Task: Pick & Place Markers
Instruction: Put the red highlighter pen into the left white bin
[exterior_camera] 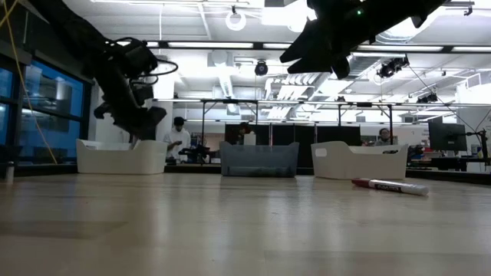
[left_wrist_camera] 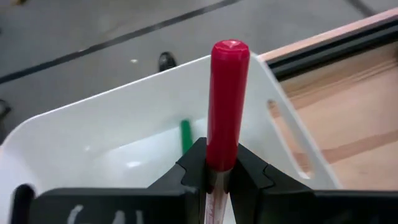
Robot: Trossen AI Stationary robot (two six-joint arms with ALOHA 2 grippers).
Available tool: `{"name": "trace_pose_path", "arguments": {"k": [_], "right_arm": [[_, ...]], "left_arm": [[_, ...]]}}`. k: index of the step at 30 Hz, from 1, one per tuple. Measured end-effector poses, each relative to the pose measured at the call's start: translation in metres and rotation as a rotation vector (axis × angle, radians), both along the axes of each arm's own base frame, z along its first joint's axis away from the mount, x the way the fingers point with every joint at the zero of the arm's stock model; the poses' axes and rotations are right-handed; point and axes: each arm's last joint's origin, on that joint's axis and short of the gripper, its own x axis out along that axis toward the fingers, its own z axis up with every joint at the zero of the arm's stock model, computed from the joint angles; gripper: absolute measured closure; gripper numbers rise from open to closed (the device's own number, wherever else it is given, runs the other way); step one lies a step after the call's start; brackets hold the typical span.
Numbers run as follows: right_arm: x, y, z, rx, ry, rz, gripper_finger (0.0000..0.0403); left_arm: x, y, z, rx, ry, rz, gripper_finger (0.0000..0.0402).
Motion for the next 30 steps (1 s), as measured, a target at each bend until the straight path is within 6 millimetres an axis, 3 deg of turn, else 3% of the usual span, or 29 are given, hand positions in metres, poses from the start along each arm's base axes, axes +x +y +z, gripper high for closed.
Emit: {"name": "trace_pose_path", "arguments": {"k": [7,17,26,30], "right_arm": [[0.0,0.0,0.0,-0.003,0.001,-0.001,0.0219],[0.0,0.0,0.0,-0.009,0.002,-0.008,0.0219],[0.0,0.0,0.0,-0.009,0.002,-0.008,0.0219],[0.0,0.0,-0.001,-0.006,0.009,-0.001,0.0219]], "left_arm": [[-0.005,0.0,-0.003,0.04,0.113,0.102,0.036],[-0.005,-0.003,-0.004,-0.007,0.294,-0.078,0.036],[-0.001,0.0,0.026,-0.096,0.428,-0.2,0.036],[0.004,0.005,0.03,-0.117,0.513,-0.263,0.036]]}}
